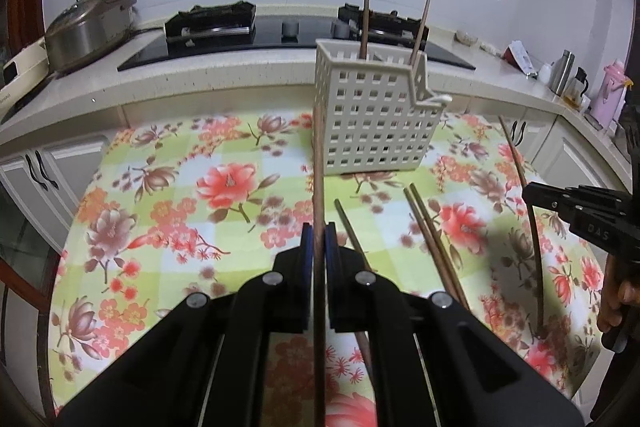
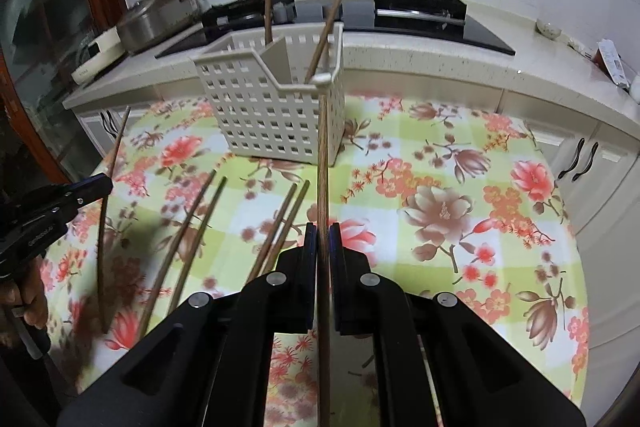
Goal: Organize utensils
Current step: 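Lift the held chopsticks upright with both tools toward the basket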
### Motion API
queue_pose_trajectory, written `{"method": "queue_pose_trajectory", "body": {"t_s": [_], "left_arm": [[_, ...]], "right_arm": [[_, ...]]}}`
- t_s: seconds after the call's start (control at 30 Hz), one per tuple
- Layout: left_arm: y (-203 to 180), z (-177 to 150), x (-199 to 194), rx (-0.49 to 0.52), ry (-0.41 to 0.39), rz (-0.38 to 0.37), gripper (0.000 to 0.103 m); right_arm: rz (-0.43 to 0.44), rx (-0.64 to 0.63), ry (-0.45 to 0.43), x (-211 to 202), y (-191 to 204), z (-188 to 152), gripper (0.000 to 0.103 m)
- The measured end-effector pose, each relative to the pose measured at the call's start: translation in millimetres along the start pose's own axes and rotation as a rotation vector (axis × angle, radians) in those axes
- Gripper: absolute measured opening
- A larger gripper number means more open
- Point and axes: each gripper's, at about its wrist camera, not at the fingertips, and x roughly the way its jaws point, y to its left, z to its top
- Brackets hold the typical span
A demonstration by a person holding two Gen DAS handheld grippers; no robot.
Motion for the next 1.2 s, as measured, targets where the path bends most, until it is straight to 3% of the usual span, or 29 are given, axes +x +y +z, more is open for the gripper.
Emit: {"method": "queue_pose_trajectory", "body": {"t_s": [0.3,0.67,0.93,1.2], "left_arm": [[-1.1,8.2,-24.8,-0.011,-0.048,-0.024,0.006],[-0.9,19.0,-34.9,-0.027,-0.077,-0.048,0.006],[-1.6,64.7,-43.4,-0.034,-0.138,-0.094,0.006],[-14.5,142.0,-58.2,0.006,-0.256,-0.11,0.006]], "right_arm": [[0.009,0.0,-0.063,-33.0,-0.7,4.1,0.007],[0.018,0.013,-0.081,-41.5,-2.3,8.1,0.007],[0.018,-0.009,-0.126,-50.9,-1.5,47.4,0.006],[0.027,-0.019,-0.217,-67.2,-5.2,123.8,0.007]]}}
